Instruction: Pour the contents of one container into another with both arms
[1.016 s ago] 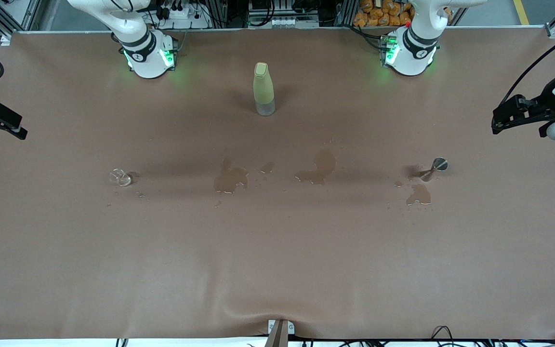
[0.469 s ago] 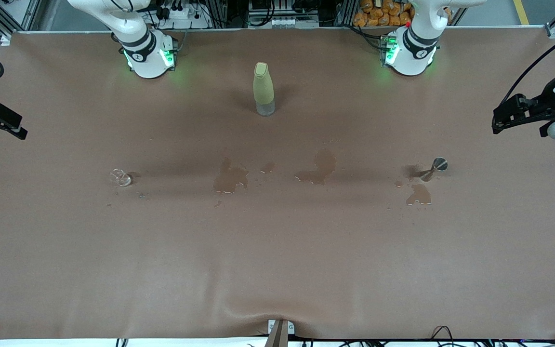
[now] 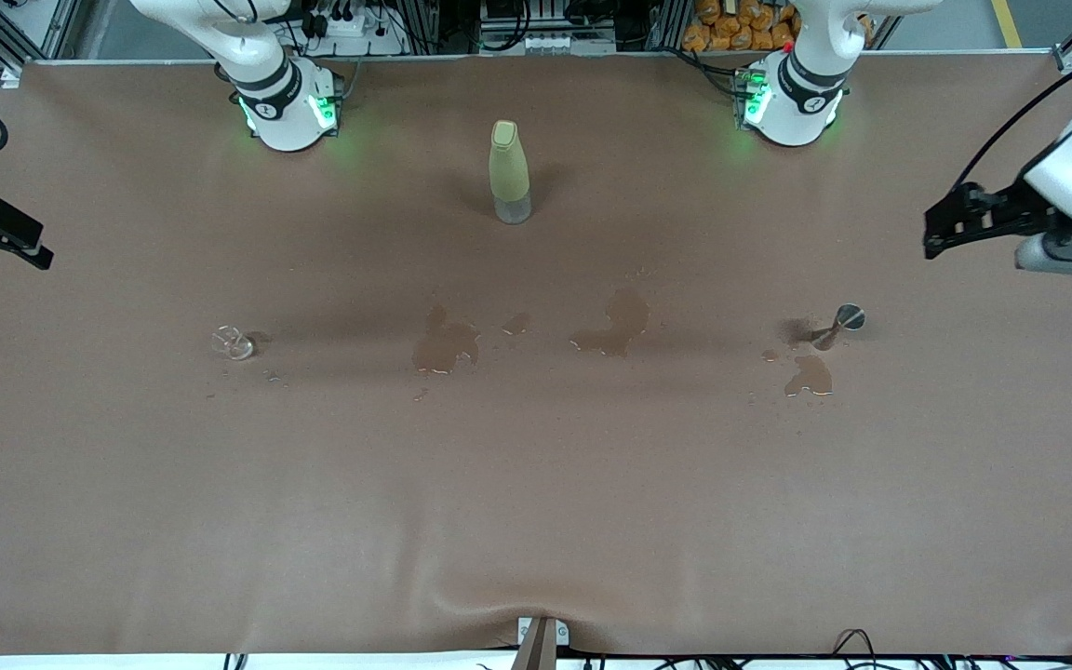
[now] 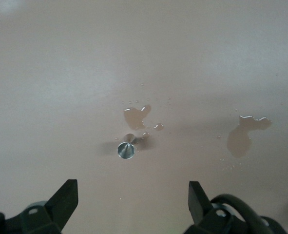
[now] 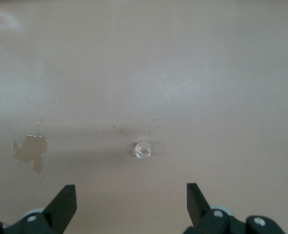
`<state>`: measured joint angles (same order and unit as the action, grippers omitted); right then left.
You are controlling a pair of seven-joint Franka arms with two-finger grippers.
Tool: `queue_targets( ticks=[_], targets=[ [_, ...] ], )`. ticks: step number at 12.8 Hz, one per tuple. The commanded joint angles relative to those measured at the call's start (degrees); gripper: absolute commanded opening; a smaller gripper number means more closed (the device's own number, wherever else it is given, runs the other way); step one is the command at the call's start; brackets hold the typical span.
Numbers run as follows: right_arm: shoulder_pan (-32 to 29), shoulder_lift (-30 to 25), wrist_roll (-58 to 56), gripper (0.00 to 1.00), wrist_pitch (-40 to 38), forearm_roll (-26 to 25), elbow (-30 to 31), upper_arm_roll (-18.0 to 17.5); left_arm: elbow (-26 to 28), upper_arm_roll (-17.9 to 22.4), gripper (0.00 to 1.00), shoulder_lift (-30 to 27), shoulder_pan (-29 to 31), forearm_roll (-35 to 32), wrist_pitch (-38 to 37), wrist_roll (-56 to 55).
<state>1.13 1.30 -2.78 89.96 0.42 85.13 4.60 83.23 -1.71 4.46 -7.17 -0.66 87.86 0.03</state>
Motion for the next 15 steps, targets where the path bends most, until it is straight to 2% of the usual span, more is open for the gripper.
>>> queue_targets(
  ticks=[1, 8, 15],
  targets=[
    [0.01, -0.69, 0.05, 1.00, -0.14, 0.63, -0.23, 0.05, -1.14, 0.21, 1.00, 1.16, 0.04, -0.31, 1.07, 1.02],
    [0.36, -0.86, 0.05, 1.00, -0.22, 0.72, -0.23, -0.12, -2.02, 0.83, 1.00, 2.04, 0.75, -0.93, 2.93, 1.55],
    [-0.07, -1.39, -0.13, 1.00, -1.45, 0.63, -0.14, 0.05, -2.20, 1.62, 1.00, 2.04, 4.53, -0.05, 2.49, 15.86]
  ],
)
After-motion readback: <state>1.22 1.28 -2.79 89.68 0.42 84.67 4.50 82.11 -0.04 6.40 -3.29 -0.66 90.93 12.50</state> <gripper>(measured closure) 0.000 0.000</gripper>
